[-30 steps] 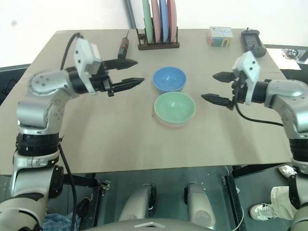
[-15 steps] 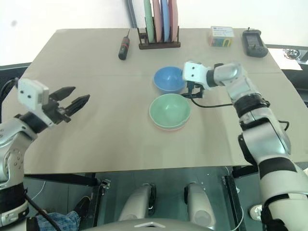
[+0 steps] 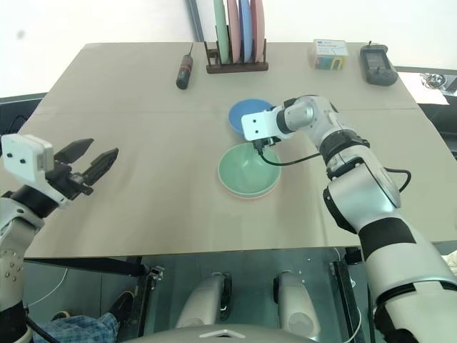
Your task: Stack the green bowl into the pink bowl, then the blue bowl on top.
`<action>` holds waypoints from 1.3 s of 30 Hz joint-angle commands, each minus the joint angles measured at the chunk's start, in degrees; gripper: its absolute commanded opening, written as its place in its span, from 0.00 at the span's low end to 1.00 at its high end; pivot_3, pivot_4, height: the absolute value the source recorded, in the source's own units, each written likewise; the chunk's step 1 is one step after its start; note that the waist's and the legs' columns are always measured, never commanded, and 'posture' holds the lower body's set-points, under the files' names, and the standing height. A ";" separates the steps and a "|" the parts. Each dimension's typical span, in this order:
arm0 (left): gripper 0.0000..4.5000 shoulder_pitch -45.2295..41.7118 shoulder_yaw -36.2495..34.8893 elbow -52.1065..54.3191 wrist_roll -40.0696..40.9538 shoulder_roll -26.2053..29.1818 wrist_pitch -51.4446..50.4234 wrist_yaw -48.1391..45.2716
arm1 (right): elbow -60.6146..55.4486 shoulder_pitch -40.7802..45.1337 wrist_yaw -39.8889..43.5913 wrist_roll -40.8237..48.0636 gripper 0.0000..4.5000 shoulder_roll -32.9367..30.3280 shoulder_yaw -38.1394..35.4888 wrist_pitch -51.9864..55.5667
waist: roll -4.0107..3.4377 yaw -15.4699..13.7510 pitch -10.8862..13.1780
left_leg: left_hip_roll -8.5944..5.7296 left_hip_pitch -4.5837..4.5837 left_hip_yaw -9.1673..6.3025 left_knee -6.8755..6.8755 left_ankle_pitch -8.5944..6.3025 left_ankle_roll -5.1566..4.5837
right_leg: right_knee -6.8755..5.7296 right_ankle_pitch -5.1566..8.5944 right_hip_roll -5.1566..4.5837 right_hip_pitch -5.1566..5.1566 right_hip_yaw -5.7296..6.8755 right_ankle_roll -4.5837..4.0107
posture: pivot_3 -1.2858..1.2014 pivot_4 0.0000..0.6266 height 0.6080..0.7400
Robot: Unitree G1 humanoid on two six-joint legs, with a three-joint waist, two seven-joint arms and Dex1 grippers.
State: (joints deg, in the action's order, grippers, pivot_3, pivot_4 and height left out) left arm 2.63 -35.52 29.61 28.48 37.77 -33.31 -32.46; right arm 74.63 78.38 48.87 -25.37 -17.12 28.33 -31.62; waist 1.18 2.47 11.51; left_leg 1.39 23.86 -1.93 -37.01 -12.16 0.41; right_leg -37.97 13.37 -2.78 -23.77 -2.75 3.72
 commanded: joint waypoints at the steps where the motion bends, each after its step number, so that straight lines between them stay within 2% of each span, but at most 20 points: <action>1: 0.64 0.32 -1.87 2.97 1.11 0.40 0.64 1.10 | 0.47 2.57 -1.89 -1.27 0.15 0.09 -0.56 0.65 | 0.00 0.04 0.00 | 0.00 0.00 0.00 0.00 0.00 0.00 | -0.01 0.00 0.00 0.00 0.00 0.00 | 0.52 0.24 1.00; 2: 0.64 0.34 -1.80 2.97 1.19 0.46 0.78 1.24 | 0.71 2.58 -2.20 -1.58 0.05 0.15 -0.66 0.97 | 0.00 0.09 0.00 | 0.00 0.00 0.00 0.00 0.00 0.00 | -0.01 0.00 0.00 0.00 0.00 0.00 | 0.52 0.24 1.00; 3: 0.64 0.35 -1.73 2.96 1.27 0.50 0.88 1.35 | 0.87 2.58 -2.38 -1.82 0.03 0.20 -0.78 1.17 | 0.00 0.11 0.00 | 0.00 0.00 0.00 0.00 0.00 0.00 | -0.01 0.00 0.00 0.00 -0.01 0.00 | 0.52 0.24 1.00; 12: 0.64 -0.88 0.26 1.18 1.36 1.40 1.37 0.97 | 0.53 3.23 -1.88 -1.66 0.03 -0.61 -2.29 -0.06 | -0.01 0.14 0.00 | 0.00 -0.02 0.02 0.07 0.00 0.01 | 0.00 0.00 0.01 -0.01 -0.01 0.00 | 0.52 0.24 1.00; 13: 0.64 -1.16 0.56 0.89 1.41 1.53 1.50 0.72 | 0.10 3.62 -0.53 -0.72 0.03 -1.02 -3.04 -0.70 | -0.01 0.14 0.00 | 0.00 -0.03 0.02 0.07 0.00 0.00 | 0.01 0.00 0.01 -0.01 -0.01 0.00 | 0.52 0.24 1.00; 17: 0.64 -2.76 2.54 -1.04 1.31 2.51 2.04 -0.71 | -5.68 4.59 17.62 9.56 0.03 -3.54 -9.56 -3.21 | -0.03 0.04 0.02 | -0.01 -0.01 0.01 0.07 0.01 0.00 | 0.02 0.00 0.01 -0.01 0.00 0.00 | 0.52 0.24 1.00; 20: 0.64 -4.56 4.69 -3.22 0.71 3.23 2.87 -2.07 | -18.96 1.57 34.72 19.94 0.03 -6.19 -13.02 5.35 | -0.04 0.04 0.02 | 0.00 -0.02 0.01 0.08 0.00 0.00 | 0.03 0.00 0.01 0.00 0.00 0.01 | 0.52 0.24 1.00; 23: 0.64 -6.48 6.55 -5.47 0.37 3.64 3.76 -2.91 | -37.08 -3.64 42.63 28.57 0.03 -10.42 -13.46 19.94 | -0.03 -0.12 0.02 | 0.01 -0.02 -0.07 0.12 0.00 0.00 | 0.03 0.00 0.00 0.03 0.09 0.01 | 0.52 0.24 1.00; 28: 0.64 -9.94 9.83 -9.19 -0.08 4.45 5.12 -4.71 | -68.49 -13.45 43.63 43.06 0.03 -20.30 -12.57 45.23 | -0.04 -0.77 0.02 | -0.05 0.01 -0.17 0.12 0.00 0.00 | 0.07 0.01 -0.09 0.08 0.20 0.00 | 0.52 0.24 1.00; 31: 0.64 -11.28 10.89 -10.74 -0.37 4.69 5.70 -5.38 | -78.31 -17.24 42.83 46.81 0.03 -22.59 -13.87 53.38 | -0.04 -0.11 0.02 | -0.03 -0.01 -0.11 0.11 0.00 -0.01 | 0.03 0.01 -0.08 0.05 0.17 0.00 | 0.52 0.24 1.00; 35: 0.64 -13.63 12.70 -12.85 -0.82 5.29 6.06 -6.58 | -85.35 -22.04 40.22 48.11 0.03 -24.91 -14.12 57.61 | -0.01 -0.21 0.00 | 0.02 -0.06 -0.13 0.05 0.00 -0.01 | 0.02 0.02 -0.02 0.09 0.20 0.00 | 0.52 0.24 1.00; 38: 0.64 -14.63 13.34 -13.84 -0.83 5.71 6.20 -6.99 | -87.31 -23.50 38.44 48.00 0.22 -25.49 -14.35 59.01 | -0.01 -0.21 0.01 | 0.01 0.00 -0.06 -0.07 0.00 -0.01 | 0.03 0.02 -0.03 0.08 0.15 0.02 | 0.52 0.24 1.00; 39: 0.64 -14.95 13.51 -14.18 -0.88 5.81 6.26 -7.12 | -87.65 -23.84 37.99 47.92 0.32 -25.61 -14.35 59.22 | -0.01 -0.16 0.00 | 0.00 0.00 -0.03 -0.08 0.00 -0.01 | 0.03 0.02 -0.04 0.08 0.13 0.02 | 0.52 0.24 1.00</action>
State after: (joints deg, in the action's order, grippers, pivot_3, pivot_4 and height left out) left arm -11.25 -21.80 15.12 28.06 42.43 -28.30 -39.07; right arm -10.57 54.72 88.06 21.68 -41.88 16.32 26.96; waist 1.17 2.30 11.51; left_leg 1.39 23.86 -1.96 -37.09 -12.15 0.39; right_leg -37.94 13.39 -2.82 -23.70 -2.63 3.75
